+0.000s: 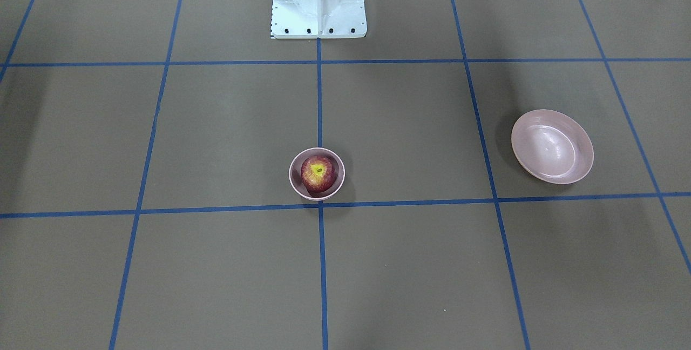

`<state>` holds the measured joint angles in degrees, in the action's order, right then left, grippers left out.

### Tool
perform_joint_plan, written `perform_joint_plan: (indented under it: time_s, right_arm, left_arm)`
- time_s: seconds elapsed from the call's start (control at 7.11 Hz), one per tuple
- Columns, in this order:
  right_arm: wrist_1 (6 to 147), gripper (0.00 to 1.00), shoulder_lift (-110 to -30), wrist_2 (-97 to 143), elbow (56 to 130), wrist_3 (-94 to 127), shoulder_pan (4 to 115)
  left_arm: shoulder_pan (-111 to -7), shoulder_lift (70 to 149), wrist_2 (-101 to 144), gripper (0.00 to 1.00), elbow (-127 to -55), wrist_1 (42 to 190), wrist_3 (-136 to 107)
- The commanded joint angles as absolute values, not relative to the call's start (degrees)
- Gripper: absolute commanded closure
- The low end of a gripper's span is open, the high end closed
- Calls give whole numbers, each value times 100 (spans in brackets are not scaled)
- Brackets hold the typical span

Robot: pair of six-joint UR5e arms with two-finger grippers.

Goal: Move apple from plate to bowl

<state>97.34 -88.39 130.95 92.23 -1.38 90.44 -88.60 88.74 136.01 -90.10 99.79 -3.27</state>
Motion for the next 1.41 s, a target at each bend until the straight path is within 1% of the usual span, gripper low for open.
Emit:
perform_joint_plan:
  time_s: [0.0, 1.27]
  right_arm:
    - [9747, 0, -8842, 13122, 9211, -132, 9044]
    - [9738, 0, -8851, 13157, 9193, -132, 9044]
  left_arm:
    - [-8868, 8833, 13623, 1, -9193, 9861, -334]
    - [-8868, 8824, 13482, 1, -9202, 9853, -334]
